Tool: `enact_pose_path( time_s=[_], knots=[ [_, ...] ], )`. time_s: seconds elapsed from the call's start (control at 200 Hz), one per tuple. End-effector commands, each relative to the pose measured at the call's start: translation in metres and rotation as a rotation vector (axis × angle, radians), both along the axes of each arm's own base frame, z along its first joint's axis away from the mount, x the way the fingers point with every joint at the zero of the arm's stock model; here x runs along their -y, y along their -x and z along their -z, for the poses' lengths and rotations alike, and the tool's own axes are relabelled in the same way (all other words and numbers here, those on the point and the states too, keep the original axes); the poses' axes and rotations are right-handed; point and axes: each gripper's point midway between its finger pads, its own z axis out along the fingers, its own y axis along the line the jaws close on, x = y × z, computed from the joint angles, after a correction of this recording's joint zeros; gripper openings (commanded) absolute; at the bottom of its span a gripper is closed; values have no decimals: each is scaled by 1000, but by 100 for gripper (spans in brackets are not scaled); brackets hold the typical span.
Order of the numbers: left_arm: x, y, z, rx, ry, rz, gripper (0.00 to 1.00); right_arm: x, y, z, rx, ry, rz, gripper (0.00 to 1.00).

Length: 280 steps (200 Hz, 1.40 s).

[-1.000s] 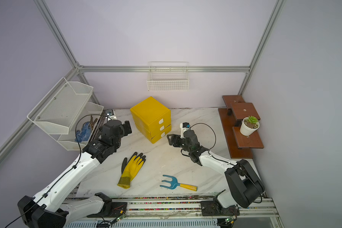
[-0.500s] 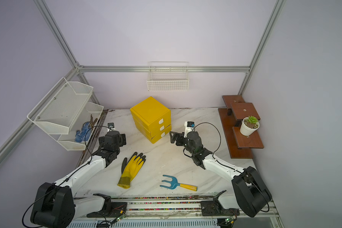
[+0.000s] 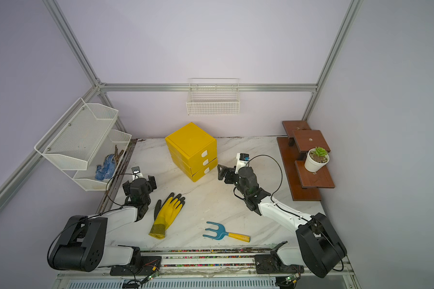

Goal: Place the transparent tape into the drawer according to color
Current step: Close the drawer in the storage box, then reset both arms

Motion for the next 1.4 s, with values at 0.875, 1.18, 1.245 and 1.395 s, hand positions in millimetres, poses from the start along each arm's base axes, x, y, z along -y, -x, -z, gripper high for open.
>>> enact_pose_path(
  time_s=[0.875, 1.18, 1.245, 1.395],
  knots=[
    [18, -26, 6, 110, 7, 158, 100, 97, -23, 15, -47, 304, 334, 100],
    [19, -26, 6, 109, 7, 160, 100, 180, -14, 22, 69, 585, 556, 99],
    [19, -26, 6, 108, 8, 160, 100, 186, -11, 29, 104, 616, 570, 100],
    [19, -26, 6, 109, 7, 160, 100, 198, -11, 46, 119, 615, 586, 99]
  ],
)
